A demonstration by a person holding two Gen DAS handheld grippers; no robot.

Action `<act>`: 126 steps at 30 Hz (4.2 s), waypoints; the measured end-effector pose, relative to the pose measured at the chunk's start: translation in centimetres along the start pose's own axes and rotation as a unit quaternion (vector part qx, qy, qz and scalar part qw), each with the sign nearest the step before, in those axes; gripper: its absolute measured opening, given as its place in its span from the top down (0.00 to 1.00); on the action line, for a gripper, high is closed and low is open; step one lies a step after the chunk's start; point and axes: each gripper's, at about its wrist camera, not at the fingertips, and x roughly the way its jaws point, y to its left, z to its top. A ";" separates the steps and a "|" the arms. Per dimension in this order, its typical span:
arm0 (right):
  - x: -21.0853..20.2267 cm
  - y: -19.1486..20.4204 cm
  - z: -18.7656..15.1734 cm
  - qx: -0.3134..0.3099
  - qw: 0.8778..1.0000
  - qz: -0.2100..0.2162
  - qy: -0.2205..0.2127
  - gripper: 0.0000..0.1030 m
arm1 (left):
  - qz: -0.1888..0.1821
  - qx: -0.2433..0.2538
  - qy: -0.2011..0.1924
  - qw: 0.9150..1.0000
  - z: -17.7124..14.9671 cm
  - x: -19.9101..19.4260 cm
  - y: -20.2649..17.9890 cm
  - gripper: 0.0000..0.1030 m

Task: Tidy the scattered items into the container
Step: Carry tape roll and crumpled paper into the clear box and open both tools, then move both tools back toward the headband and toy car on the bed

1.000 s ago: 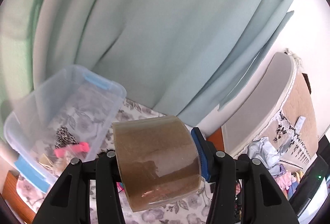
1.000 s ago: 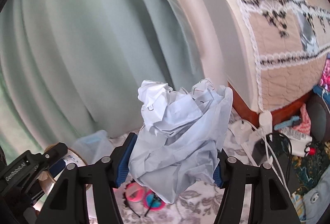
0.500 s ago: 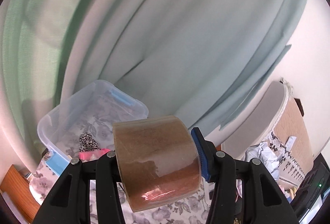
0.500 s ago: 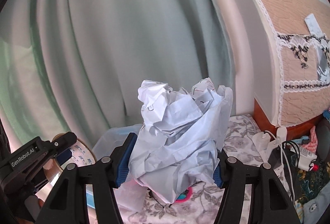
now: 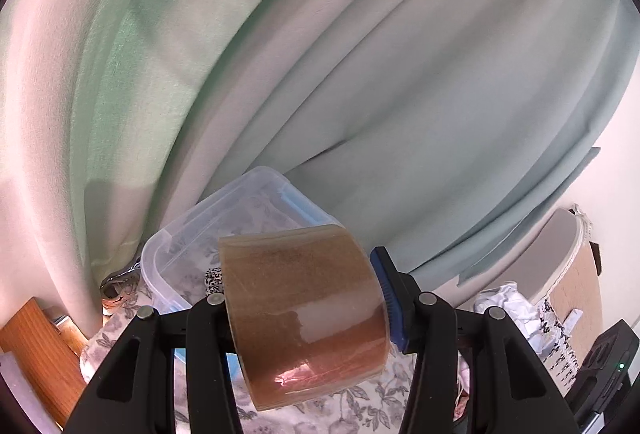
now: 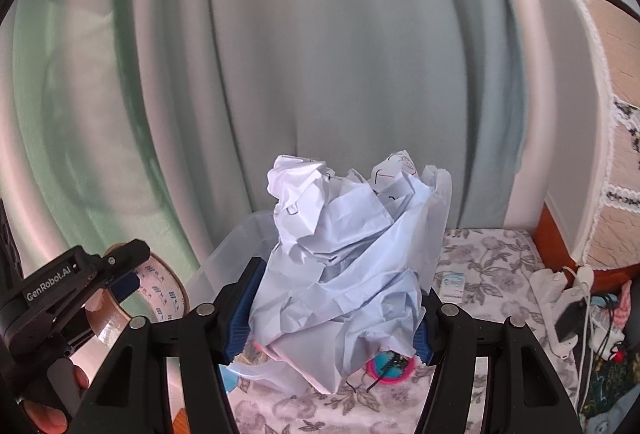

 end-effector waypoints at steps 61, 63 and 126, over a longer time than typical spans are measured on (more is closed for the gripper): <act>10.7 0.7 -2.6 0.003 0.992 0.054 0.116 0.19 | 0.005 -0.004 0.053 0.999 0.2 5.9 1.4 0.36; 10.0 -0.4 -2.5 0.014 0.993 0.049 0.106 0.19 | 0.005 0.008 0.054 0.999 -0.1 5.5 0.3 0.34; 8.1 -21.7 -14.4 0.206 0.967 -0.024 0.149 0.06 | 0.151 0.209 0.247 0.934 -21.4 18.6 -4.7 0.30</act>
